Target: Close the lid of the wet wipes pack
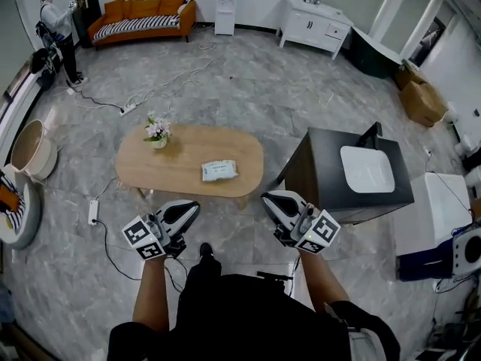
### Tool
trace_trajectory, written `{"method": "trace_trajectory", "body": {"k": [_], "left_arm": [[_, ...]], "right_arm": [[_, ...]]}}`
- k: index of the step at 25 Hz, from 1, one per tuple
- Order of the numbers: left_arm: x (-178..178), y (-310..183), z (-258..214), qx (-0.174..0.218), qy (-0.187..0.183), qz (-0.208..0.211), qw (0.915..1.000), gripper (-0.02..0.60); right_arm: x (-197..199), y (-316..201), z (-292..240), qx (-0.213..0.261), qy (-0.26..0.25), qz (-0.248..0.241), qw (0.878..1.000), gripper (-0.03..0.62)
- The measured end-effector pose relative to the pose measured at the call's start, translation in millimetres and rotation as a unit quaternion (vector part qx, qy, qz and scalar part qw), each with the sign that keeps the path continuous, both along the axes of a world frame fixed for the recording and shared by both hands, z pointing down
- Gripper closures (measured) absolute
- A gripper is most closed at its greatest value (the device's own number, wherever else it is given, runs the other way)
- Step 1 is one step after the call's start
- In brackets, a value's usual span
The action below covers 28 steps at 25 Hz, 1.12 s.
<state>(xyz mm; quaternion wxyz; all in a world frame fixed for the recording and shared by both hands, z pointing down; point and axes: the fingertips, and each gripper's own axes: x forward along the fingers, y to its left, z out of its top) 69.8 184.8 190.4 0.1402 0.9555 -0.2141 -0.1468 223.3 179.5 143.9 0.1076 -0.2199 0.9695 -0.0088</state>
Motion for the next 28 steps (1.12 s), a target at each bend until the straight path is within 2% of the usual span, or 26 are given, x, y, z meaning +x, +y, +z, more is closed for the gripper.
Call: {"method": "trace_trajectory", "body": {"k": [5,8,13,17,21,24,28], "left_arm": [[38,82,16,-0.027,-0.016,0.002,0.9995,0.565],[52,113,23,-0.043,-0.019,0.008,0.9989,0.565],[62,130,15,-0.029,-0.011,0.028,0.9991,0.565],[71,144,9,-0.015,-0.017,0.057,0.9981,0.565],[57,161,-1,0.004,-0.028,0.074,0.9969,0.565],[36,173,2,-0.005,-0.013,0.068,0.9976,0.565],[7,191,15,-0.017,-0.014,0.063,0.9978,0.565]], "right_arm": [[41,69,24,-0.040,-0.023,-0.013,0.999,0.583],[58,101,25,-0.045,-0.043,-0.014,0.998,0.583],[60,135,28,-0.046,-0.024,-0.011,0.999,0.583],[64,154,20,-0.059,-0.045,0.019,0.997,0.583],[43,168,12,-0.053,-0.047,0.028,0.997,0.585],[18,179,17,-0.054,-0.034,0.018,0.998,0.585],[-13,194,24,-0.056,-0.031,0.007,0.998,0.585]]}}
